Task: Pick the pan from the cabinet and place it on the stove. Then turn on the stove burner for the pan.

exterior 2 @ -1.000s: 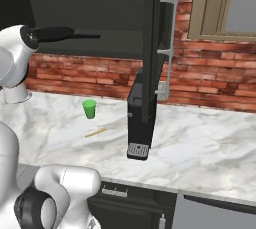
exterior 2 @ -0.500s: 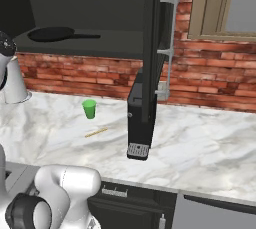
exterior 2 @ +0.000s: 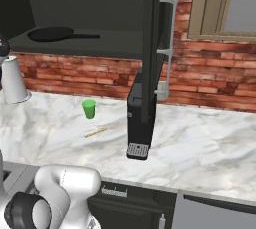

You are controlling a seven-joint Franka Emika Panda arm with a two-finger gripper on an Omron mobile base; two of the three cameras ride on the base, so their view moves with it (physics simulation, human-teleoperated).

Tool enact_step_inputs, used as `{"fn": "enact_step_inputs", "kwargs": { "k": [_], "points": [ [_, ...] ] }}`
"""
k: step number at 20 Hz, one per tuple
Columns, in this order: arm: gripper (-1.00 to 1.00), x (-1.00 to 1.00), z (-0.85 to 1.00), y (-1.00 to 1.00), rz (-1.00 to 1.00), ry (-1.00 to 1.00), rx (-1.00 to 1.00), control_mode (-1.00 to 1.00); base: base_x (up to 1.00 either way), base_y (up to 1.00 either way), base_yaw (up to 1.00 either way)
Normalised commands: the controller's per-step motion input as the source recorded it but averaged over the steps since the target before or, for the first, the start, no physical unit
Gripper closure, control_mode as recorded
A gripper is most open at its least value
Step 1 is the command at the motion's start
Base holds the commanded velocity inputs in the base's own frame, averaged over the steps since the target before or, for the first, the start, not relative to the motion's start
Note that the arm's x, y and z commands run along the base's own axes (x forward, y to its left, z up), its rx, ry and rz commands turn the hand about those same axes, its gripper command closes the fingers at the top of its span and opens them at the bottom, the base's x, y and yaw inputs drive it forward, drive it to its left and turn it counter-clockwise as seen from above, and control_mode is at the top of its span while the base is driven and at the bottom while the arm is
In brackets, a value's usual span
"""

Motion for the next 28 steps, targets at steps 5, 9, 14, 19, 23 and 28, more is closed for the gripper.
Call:
{"fn": "enact_step_inputs", "kwargs": {
  "k": [5, 9, 14, 19, 23, 28],
  "points": [
    [-1.00, 0.00, 0.00, -0.09, 0.00, 0.00, 0.00, -1.00, 0.00, 0.00, 0.00],
    [-1.00, 0.01, 0.03, -0.55, -0.12, 0.00, 0.01, -1.00, 0.00, 0.00, 0.00],
    [-1.00, 0.10, 0.04, -0.59, -0.21, 0.00, 0.03, -1.00, 0.00, 0.00, 0.00],
    [-1.00, 0.23, 0.07, -0.51, -0.22, 0.02, 0.01, -1.00, 0.00, 0.00, 0.00],
    [-1.00, 0.47, 0.10, -0.44, -0.12, 0.04, 0.00, -1.00, 0.00, 0.00, 0.00],
    [-1.00, 0.53, 0.02, -0.48, -0.02, 0.01, 0.00, -1.00, 0.00, 0.00, 0.00]
  ]
}}
